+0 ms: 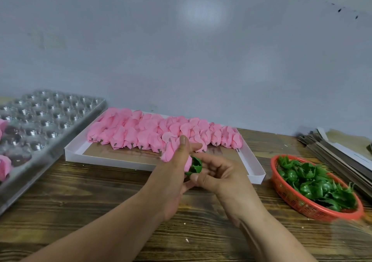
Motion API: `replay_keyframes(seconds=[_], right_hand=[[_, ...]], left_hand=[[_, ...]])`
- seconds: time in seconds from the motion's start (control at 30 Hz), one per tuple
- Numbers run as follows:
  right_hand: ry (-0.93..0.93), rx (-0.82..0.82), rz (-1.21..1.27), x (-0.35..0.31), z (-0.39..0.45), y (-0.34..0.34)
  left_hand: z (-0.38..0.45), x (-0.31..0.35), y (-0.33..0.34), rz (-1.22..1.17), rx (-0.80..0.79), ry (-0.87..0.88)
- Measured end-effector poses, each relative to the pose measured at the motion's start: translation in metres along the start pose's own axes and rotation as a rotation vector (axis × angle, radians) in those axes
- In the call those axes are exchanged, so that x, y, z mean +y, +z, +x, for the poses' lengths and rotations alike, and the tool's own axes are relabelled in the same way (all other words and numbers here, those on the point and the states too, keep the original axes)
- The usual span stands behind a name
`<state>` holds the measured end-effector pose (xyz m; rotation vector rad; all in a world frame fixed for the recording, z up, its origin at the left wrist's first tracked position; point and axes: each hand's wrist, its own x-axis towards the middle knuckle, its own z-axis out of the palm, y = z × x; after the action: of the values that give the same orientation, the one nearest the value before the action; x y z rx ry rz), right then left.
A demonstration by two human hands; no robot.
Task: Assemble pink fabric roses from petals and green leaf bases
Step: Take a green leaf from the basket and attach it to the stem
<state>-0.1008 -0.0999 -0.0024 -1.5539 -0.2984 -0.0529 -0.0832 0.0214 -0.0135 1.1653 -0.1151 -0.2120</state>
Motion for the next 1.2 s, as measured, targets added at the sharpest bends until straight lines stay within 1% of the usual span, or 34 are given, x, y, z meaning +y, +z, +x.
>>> replay_keyframes(seconds=[0.07,0.2,0.3,0.37,0.5,0.73,0.9,0.93,1.0,1.1,1.2], right_hand=[[0.026,0.025,0.044,0.0,-0.001,0.0],[0.084,-0.029,0.173,-0.002,-0.004,0.005],[0.08,-0.038,0.174,-0.003,-0.005,0.009],[0.055,-0.029,0.152,-0.003,-0.006,0.012],[-0.008,0.034,0.086,-0.005,-0.01,0.02],[-0.007,0.121,-0.048,-0.003,-0.009,0.021],[-0.13,0.141,-0.227,-0.004,-0.012,0.022],[-0.154,0.141,-0.216,-0.003,-0.013,0.022],[-0.174,0.138,-0.11,-0.002,-0.013,0.022],[-0.078,0.138,0.129,0.0,-0.01,0.019],[0.005,0.097,0.214,0.003,-0.007,0.014]], left_hand=[[-0.001,-0.002,0.0,0.045,-0.005,0.02],[-0.004,-0.004,-0.002,0.146,0.003,0.1],[-0.004,-0.006,-0.003,0.255,0.003,0.195],[-0.006,-0.006,-0.003,0.328,0.007,0.264],[-0.007,-0.006,-0.001,0.346,0.032,0.329],[-0.006,-0.008,-0.001,0.377,-0.001,0.37],[-0.006,-0.009,-0.002,0.392,-0.043,0.398],[-0.006,-0.009,-0.001,0.389,-0.048,0.405],[-0.008,-0.007,-0.001,0.403,-0.046,0.437],[-0.008,-0.003,0.0,0.401,-0.049,0.444],[-0.01,0.001,0.001,0.382,-0.038,0.408]])
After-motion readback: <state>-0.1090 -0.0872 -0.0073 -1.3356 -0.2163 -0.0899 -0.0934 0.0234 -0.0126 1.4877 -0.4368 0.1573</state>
